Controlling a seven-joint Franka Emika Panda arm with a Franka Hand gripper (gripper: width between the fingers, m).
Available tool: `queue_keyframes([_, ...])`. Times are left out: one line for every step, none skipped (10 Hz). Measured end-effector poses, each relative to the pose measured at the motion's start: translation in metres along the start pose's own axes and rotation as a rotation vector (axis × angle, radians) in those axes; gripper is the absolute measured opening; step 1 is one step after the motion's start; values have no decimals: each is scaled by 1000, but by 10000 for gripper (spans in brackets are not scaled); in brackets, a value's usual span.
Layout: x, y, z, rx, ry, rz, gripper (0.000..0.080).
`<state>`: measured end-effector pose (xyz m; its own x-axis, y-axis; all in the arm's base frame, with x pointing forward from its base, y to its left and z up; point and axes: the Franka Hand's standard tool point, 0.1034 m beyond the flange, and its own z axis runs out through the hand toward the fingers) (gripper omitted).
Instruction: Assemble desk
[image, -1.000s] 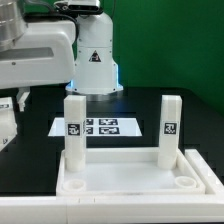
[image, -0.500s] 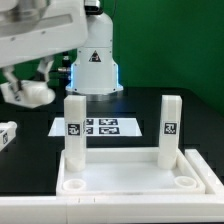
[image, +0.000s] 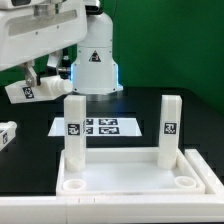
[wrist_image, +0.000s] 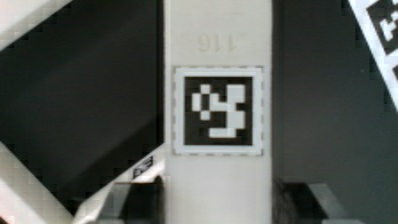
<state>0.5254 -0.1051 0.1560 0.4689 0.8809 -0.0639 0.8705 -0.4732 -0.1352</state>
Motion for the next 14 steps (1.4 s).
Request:
queue_keyframes([-2, -11, -8, -5, 17, -148, 281])
queue_keyframes([-8, -24, -13, -5, 33, -289, 281])
queue_keyframes([-17, -36, -14, -2, 64, -432, 281])
queue_keyframes([-27, -46, -6, 9, 95, -489, 281])
queue_keyframes([-33, -43, 4, 20, 87, -490, 281])
queue_keyframes([-32, -43, 4, 17, 83, -570, 281])
queue_keyframes([-32, -43, 4, 15, 84, -613, 281])
queue_keyframes([-32, -45, 8, 14, 97, -738, 281])
queue_keyframes([-28, -49, 20, 27, 122, -857, 281])
queue_keyframes([-27, -52, 31, 43, 133, -942, 281])
queue_keyframes([-26, -56, 43, 67, 141, -1063, 281])
queue_keyframes([-29, -59, 56, 108, 156, -1166, 281])
queue_keyframes([-31, -55, 55, 109, 145, -1178, 281])
queue_keyframes([-34, -55, 54, 105, 141, -1253, 281])
